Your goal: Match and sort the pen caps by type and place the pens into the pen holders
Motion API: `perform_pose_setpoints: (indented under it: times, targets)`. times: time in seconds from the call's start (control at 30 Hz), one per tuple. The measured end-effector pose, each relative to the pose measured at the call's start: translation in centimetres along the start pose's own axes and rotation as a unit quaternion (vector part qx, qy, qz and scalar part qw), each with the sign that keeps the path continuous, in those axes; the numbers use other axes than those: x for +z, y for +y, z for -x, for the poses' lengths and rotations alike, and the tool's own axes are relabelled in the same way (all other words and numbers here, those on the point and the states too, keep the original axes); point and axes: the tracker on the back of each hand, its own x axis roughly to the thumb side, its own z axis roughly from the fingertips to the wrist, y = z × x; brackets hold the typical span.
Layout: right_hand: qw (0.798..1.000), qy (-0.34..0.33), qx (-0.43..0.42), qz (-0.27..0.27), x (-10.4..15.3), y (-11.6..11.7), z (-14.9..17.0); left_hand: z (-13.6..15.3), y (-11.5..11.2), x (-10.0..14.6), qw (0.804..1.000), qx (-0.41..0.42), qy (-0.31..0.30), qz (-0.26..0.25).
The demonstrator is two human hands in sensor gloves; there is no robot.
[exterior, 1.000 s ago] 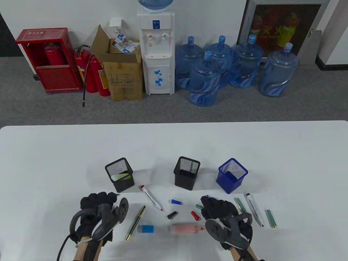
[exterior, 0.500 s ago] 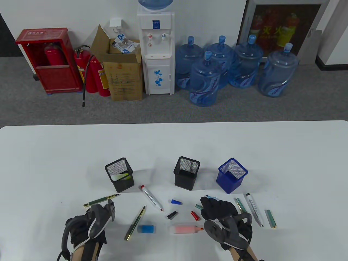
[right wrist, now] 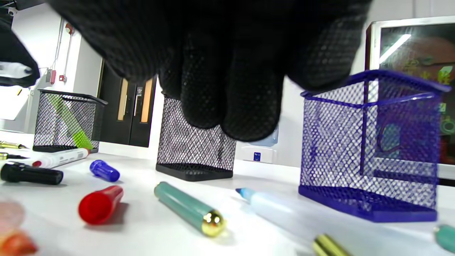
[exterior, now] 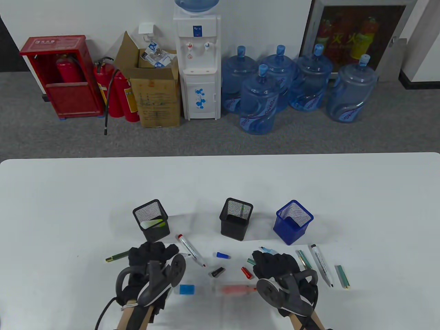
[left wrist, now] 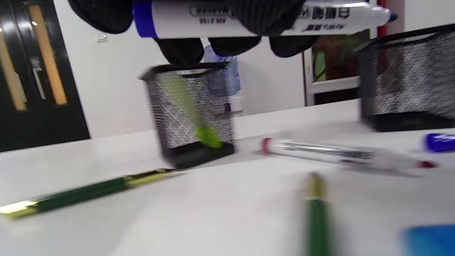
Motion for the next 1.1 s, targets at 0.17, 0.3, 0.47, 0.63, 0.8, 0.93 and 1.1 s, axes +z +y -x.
perform_pose_setpoints:
  times: [0.17,0.3,0.47,0.63,0.8,0.93,1.1]
  targets:
    - [0.999,-0.034,0.005,0.006,-0.1,0.0,-1.1,-1.0,-1.2,0.8,0.998,-0.049,-0.031,-0.036]
    - [0.999,-0.034,0.005,0.004,-0.9,-0.2,-1.9,0.2,-1.1,1.2,0.999,-0.005,-0.031,-0.036]
    - [0.998,-0.038,0.021,-0.055,-4.0,0.6,-4.0,1.0,-1.2,1.5,0.998,-0.005,-0.042,-0.047]
    - [0.99,-0.044,0.07,-0.113,-7.7,2.4,-6.7,1.5,-1.3,1.7,0.998,-0.007,-0.043,-0.053]
    - [0.985,-0.054,0.093,-0.139,-9.6,3.8,-8.3,1.8,-1.5,1.6,0.998,0.003,-0.037,-0.043]
    - [0.981,-0.057,0.11,-0.15,-10.4,4.9,-9.2,1.9,-1.6,1.5,0.998,0.0,-0.037,-0.041]
    - [0.979,-0.063,0.126,-0.148,-10.6,6.0,-9.6,1.8,-1.9,1.4,0.998,0.004,-0.039,-0.039]
